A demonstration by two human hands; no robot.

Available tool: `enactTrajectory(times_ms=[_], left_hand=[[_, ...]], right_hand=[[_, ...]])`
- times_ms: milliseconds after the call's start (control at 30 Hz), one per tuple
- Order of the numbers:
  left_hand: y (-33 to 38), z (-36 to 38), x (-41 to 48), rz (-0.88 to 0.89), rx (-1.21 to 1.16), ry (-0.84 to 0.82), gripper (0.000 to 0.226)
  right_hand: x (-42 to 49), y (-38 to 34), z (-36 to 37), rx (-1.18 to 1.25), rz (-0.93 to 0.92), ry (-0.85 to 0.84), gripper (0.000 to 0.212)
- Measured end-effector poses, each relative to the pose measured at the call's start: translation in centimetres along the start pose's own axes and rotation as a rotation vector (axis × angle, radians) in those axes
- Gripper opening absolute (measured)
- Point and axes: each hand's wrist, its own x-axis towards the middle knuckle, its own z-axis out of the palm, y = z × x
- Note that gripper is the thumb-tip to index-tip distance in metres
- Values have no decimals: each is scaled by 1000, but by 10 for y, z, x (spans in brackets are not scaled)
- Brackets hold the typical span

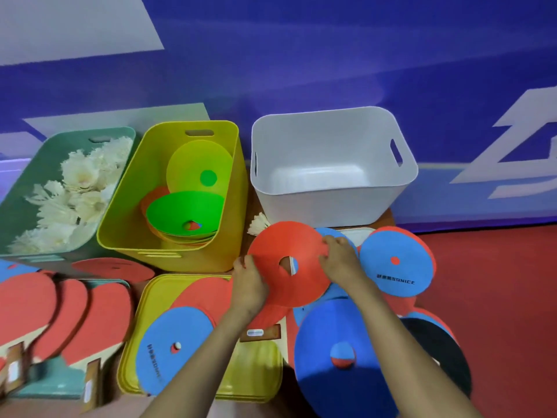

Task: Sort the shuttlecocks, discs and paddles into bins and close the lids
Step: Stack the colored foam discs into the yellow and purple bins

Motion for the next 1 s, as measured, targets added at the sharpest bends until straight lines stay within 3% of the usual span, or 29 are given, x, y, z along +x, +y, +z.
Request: enactTrajectory(times_ms=[133,233,433,767,1000], left_hand=[[-4,-1,5,-56,-221,140,29],[-2,-7,0,3,-303,228,30],[-2,-23,-20,161,-397,434,28],[18,-68,-41,336,-497,617,22],[18,-136,-34,375,-555,805,11]], right_hand=[[4,4,10,43,25,-44,45],[4,6,13,120,44,5,42],[-6,6,14,484,53,262,40],[-30,-28,-15,530,-202,634,10],[-29,-99,-48,575,-382,675,7]])
